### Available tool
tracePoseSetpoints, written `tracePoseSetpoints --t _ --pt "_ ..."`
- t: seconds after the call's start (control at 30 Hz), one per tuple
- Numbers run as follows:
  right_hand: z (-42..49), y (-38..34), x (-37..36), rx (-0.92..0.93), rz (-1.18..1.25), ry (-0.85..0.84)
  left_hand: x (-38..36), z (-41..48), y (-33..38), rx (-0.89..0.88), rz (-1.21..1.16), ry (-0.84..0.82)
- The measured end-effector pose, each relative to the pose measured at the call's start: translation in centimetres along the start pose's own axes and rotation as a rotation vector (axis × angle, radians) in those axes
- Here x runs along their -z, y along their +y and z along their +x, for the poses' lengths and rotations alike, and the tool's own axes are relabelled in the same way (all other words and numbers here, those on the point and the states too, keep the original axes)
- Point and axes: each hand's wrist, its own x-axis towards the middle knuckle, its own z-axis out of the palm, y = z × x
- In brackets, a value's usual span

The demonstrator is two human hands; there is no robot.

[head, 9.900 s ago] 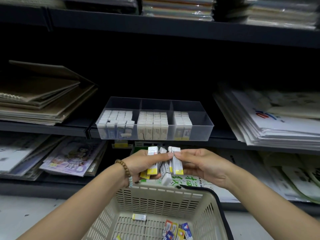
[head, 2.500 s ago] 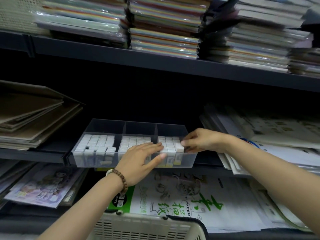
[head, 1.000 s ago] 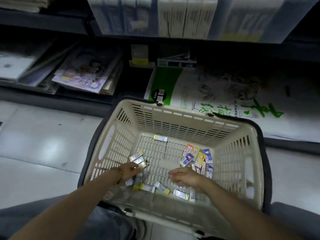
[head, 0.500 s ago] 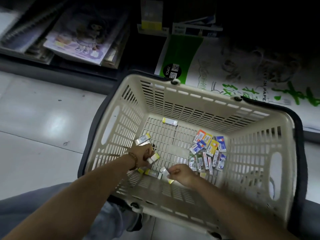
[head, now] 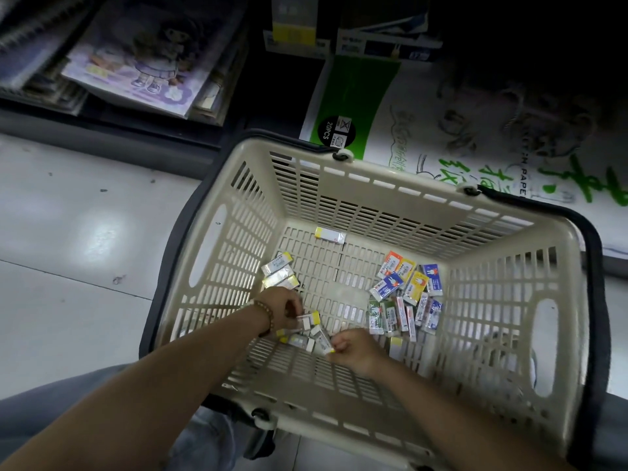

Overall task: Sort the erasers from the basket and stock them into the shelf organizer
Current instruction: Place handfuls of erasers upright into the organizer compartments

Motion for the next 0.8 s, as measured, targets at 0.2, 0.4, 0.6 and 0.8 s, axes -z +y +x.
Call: tracePoseSetpoints --t 0.2,0.4,0.6,0.8 --pt "-0.3 -0.9 1.8 -0.145 0.466 0.103 -1.0 0.2 -0.1 0.006 -0.085 0.032" --pt "0.1 -2.4 1.6 -0.206 0.961 0.107 -1.7 0.7 1.3 0.099 -0.389 0.044" --pt "0.8 -3.2 0.9 -0.226 1.104 0.161 -1.5 1.5 1.5 0.191 -0.590 0.000" --pt "0.7 -3.5 2.9 -0.179 1.252 0.147 -0.8 2.1 2.1 0.214 -0.958 -0.118"
